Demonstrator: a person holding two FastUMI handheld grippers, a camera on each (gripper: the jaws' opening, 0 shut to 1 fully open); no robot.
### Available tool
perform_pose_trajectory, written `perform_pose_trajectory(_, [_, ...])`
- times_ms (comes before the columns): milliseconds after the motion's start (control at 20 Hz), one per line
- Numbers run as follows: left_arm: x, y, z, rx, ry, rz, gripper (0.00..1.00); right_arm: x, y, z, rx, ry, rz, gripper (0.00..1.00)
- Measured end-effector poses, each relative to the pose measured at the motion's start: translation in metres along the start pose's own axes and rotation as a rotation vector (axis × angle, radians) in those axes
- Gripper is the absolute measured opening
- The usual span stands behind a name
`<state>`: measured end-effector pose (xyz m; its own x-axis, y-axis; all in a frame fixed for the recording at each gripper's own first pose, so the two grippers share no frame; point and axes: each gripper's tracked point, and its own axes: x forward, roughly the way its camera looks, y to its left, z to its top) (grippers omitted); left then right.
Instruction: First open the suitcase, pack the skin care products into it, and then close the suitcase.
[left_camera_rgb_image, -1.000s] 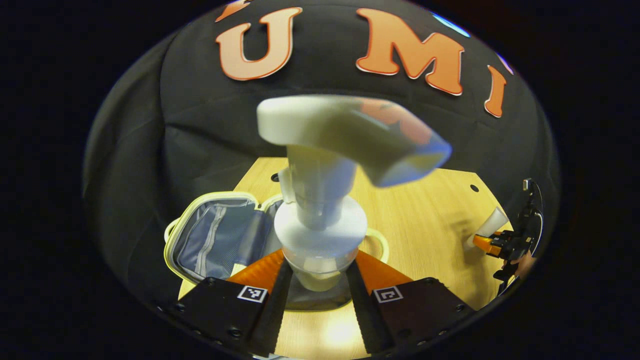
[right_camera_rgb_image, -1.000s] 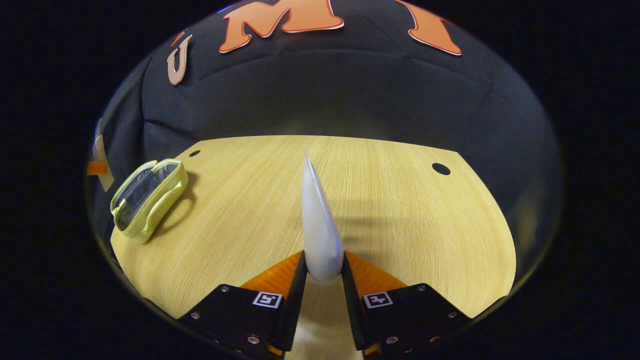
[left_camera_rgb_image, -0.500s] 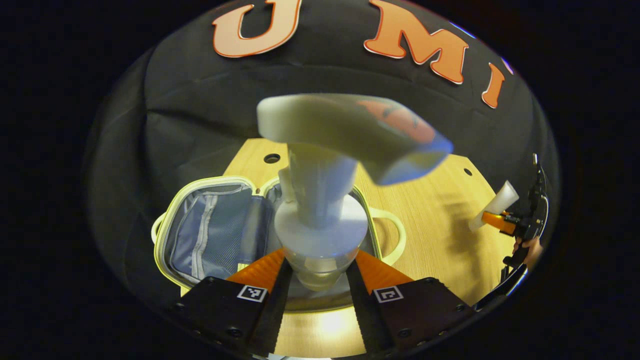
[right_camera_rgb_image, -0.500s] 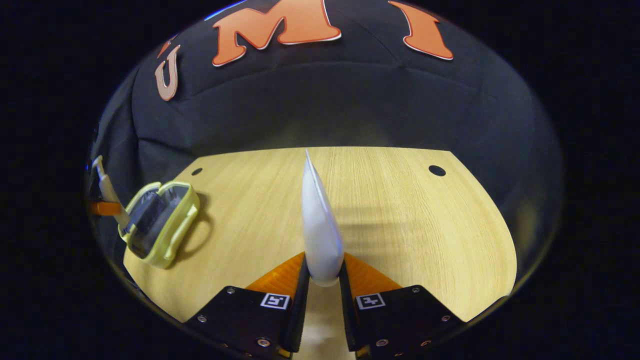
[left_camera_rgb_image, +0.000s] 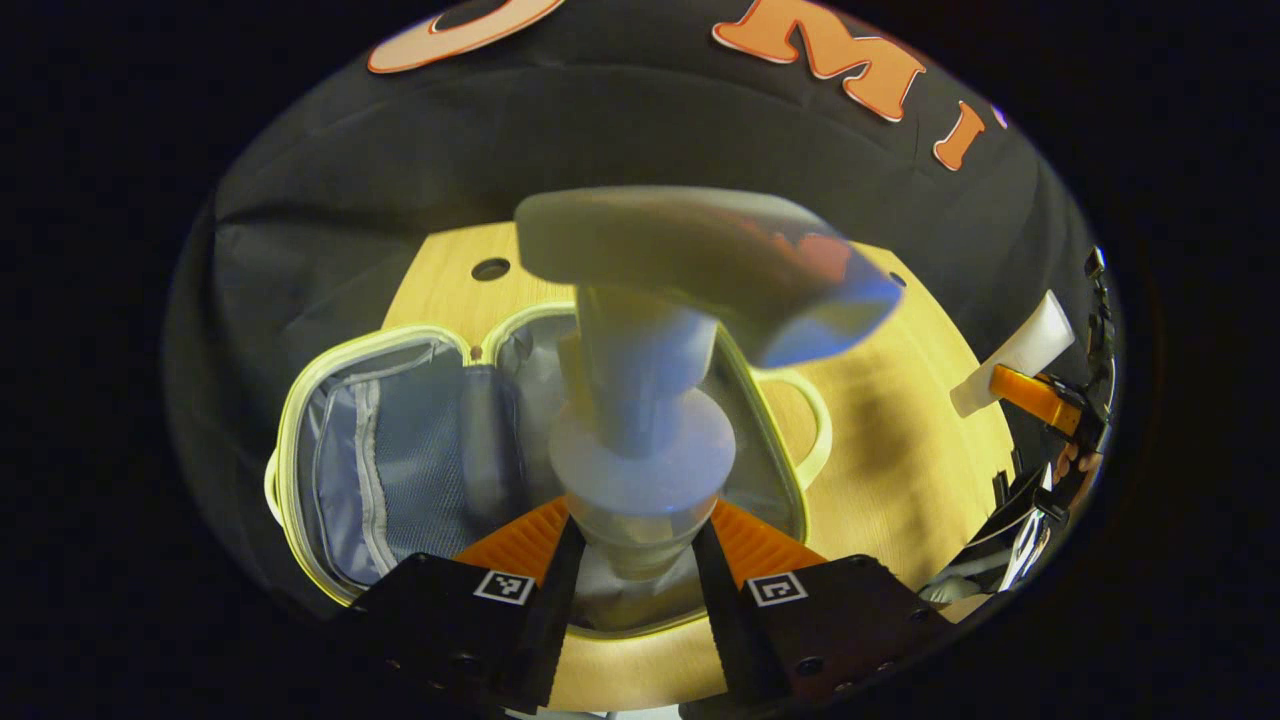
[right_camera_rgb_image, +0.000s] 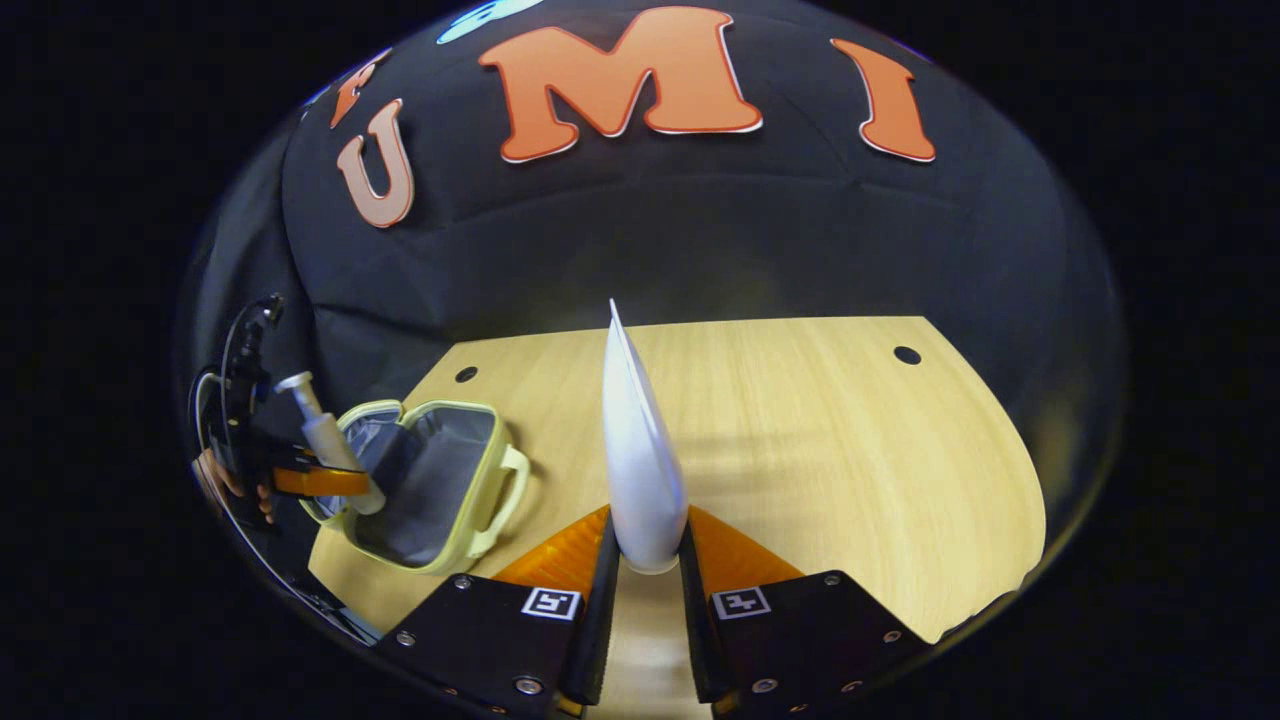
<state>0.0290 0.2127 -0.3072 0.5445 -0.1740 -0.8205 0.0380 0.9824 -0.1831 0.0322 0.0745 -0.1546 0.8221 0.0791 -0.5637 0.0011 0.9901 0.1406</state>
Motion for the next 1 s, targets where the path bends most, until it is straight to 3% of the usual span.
perform_pose_trajectory(100, [0.006, 0.000, -0.007, -0.019, 0.073, -0.034, 0.63, -0.003, 0.026, -0.002, -0.021, 0.018, 0.015, 0.29])
perform_pose_trajectory(150, [0.009, 0.000, -0.013, -0.035, 0.116, -0.044, 0.63, -0.004, 0.041, -0.006, -0.016, 0.034, 0.026, 0.34])
perform_pose_trajectory(300, [0.018, 0.004, -0.029, -0.084, 0.240, -0.048, 0.63, -0.009, 0.085, -0.008, 0.011, 0.059, 0.077, 0.34])
perform_pose_trajectory(500, [0.030, 0.010, -0.018, -0.053, 0.307, -0.044, 0.63, -0.012, 0.127, -0.010, 0.026, 0.091, 0.106, 0.30])
perform_pose_trajectory(700, [0.042, 0.002, -0.012, 0.011, 0.395, -0.053, 0.63, -0.009, 0.148, -0.013, 0.033, 0.130, 0.099, 0.34])
perform_pose_trajectory(1000, [0.065, 0.000, -0.006, 0.000, 0.413, -0.024, 0.63, -0.001, 0.165, -0.014, 0.075, 0.173, 0.107, 0.34])
